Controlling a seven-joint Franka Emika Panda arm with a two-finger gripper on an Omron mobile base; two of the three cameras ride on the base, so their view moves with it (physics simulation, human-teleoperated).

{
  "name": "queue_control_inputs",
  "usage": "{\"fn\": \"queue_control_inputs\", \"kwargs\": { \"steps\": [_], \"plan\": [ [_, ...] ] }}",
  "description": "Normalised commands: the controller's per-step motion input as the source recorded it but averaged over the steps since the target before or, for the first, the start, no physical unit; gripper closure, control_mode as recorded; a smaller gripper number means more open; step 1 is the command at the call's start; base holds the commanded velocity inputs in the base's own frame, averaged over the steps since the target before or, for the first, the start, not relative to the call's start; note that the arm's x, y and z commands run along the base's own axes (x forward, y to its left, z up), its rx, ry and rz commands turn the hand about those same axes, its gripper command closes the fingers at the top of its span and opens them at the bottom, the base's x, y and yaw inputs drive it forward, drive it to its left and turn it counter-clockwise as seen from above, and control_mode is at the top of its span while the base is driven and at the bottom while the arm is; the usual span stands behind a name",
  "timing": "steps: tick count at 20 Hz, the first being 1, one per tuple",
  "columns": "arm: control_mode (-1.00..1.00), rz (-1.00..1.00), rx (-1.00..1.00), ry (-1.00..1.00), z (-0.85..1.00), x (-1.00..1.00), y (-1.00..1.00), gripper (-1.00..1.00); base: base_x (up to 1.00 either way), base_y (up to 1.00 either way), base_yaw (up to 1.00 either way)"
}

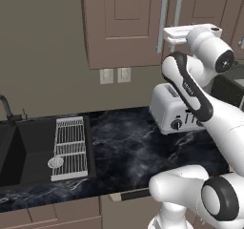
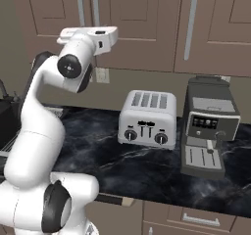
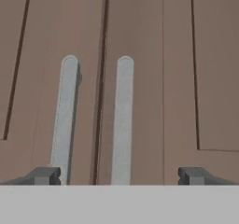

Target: Get the candle and the beer from the cabinet and move them to the dining counter.

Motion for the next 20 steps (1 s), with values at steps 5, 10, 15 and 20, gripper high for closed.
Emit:
{"fn": "queue_control_inputs", "kwargs": {
  "steps": [5, 10, 15, 20],
  "plan": [
    [-1.00, 0.00, 0.00, 0.00, 0.00, 0.47, -0.06, -1.00, 0.00, 0.00, 0.00],
    [-1.00, 0.00, 0.00, 0.00, 0.00, 0.43, -0.10, -1.00, 0.00, 0.00, 0.00],
    [-1.00, 0.00, 0.00, 0.00, 0.00, 0.37, -0.07, -1.00, 0.00, 0.00, 0.00],
    [-1.00, 0.00, 0.00, 0.00, 0.00, 0.35, -0.05, -1.00, 0.00, 0.00, 0.00]
  ]
}}
